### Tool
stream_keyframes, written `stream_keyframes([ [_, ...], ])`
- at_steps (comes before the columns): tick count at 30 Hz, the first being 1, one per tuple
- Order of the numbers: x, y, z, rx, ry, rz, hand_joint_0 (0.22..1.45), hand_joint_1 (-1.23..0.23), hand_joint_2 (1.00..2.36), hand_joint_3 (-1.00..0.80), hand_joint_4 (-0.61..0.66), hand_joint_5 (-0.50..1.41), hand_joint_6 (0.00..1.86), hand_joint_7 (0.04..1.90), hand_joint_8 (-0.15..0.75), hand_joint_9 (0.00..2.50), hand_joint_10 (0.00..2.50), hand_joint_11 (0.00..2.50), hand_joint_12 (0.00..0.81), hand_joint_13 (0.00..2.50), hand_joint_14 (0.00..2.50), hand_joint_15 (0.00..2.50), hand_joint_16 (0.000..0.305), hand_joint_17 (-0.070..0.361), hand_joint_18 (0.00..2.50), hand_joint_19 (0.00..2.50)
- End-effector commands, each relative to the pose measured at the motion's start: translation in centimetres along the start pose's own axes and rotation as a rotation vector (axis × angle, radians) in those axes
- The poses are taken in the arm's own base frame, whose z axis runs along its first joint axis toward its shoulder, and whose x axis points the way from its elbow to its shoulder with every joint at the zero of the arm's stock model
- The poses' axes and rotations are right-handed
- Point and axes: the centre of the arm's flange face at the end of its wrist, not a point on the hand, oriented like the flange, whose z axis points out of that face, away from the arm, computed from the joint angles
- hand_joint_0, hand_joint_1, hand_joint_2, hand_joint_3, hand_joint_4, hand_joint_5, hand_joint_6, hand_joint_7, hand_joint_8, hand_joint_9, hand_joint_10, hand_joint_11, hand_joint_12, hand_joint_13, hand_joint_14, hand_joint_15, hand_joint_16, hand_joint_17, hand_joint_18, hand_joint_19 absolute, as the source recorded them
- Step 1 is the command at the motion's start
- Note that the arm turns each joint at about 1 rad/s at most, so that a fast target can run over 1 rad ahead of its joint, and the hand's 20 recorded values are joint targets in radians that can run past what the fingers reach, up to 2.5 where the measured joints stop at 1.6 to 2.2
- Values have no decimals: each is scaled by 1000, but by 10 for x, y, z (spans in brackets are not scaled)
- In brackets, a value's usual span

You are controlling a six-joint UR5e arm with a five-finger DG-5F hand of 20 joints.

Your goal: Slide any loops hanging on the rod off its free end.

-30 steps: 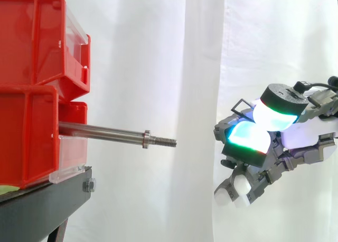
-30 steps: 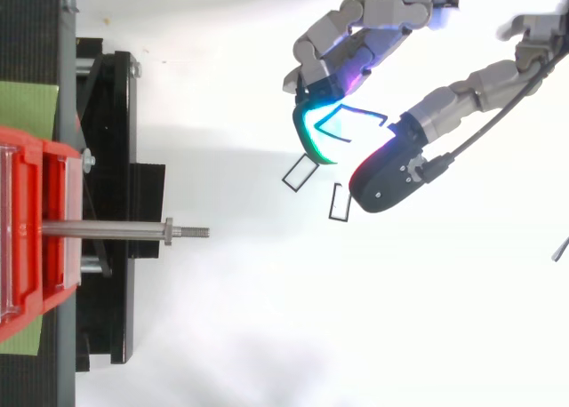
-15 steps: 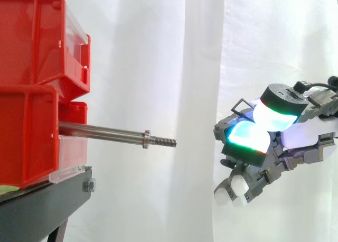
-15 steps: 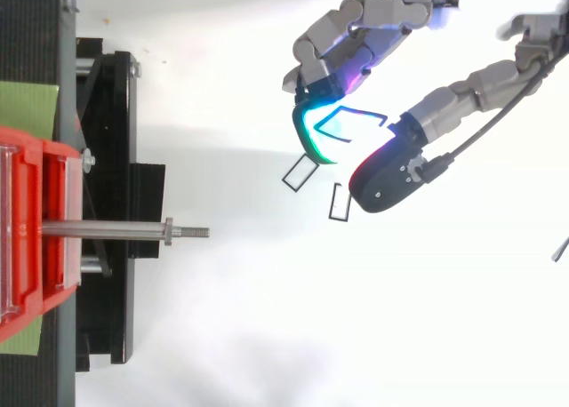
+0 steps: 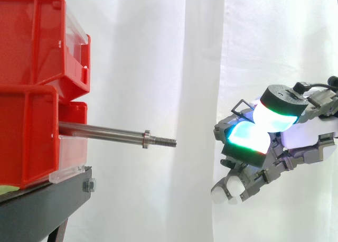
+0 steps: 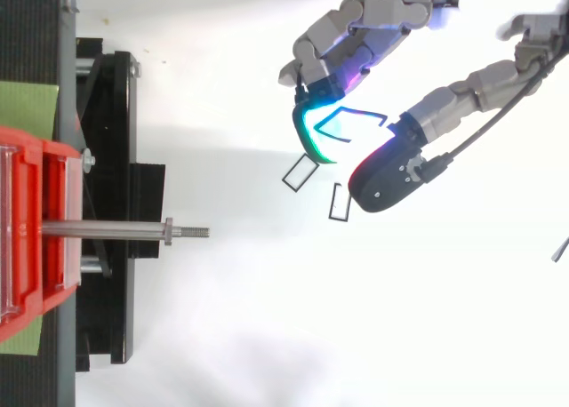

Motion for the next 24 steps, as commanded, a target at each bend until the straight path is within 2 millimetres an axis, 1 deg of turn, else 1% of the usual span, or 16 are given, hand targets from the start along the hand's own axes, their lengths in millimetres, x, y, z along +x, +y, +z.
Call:
stream_keyframes([
  [1, 0, 0, 0, 0, 0, 0, 649, -760, 1009, -381, 70, -203, 784, 1340, 312, 772, 3, 45, 275, 398, 0, 0, 41, 92, 266, 0],
  [10, 0, 0, 0, 0, 0, 0, 643, -757, 1009, -365, 75, -205, 789, 1343, 300, 776, 2, 61, 274, 392, 0, 0, 41, 92, 247, 0],
  [11, 0, 0, 0, 0, 0, 0, 643, -756, 1009, -368, 75, -205, 790, 1343, 295, 772, 3, 101, 274, 391, 0, 0, 41, 92, 244, 0],
  [13, 0, 0, 0, 0, 0, 0, 641, -755, 1009, -362, 77, -205, 790, 1341, 284, 758, 4, 106, 274, 390, 0, 0, 41, 93, 239, 0],
  [15, 0, 0, 0, 0, 0, 0, 641, -752, 1009, -365, 72, -205, 791, 1347, 300, 736, 6, 162, 273, 368, 0, 0, 41, 92, 214, 0],
  [18, 0, 0, 0, 0, 0, 0, 644, -744, 1008, -375, 75, -208, 793, 1358, 297, 736, 5, 130, 274, 367, 0, 0, 41, 92, 210, 0],
  [22, 0, 0, 0, 0, 0, 0, 643, -733, 1009, -375, 76, -213, 799, 1345, 300, 729, 5, 162, 275, 364, 0, 0, 41, 92, 210, 0],
  [24, 0, 0, 0, 0, 0, 0, 641, -729, 1009, -369, 74, -214, 800, 1357, 295, 732, 5, 129, 275, 367, 0, 0, 41, 92, 208, 0],
])
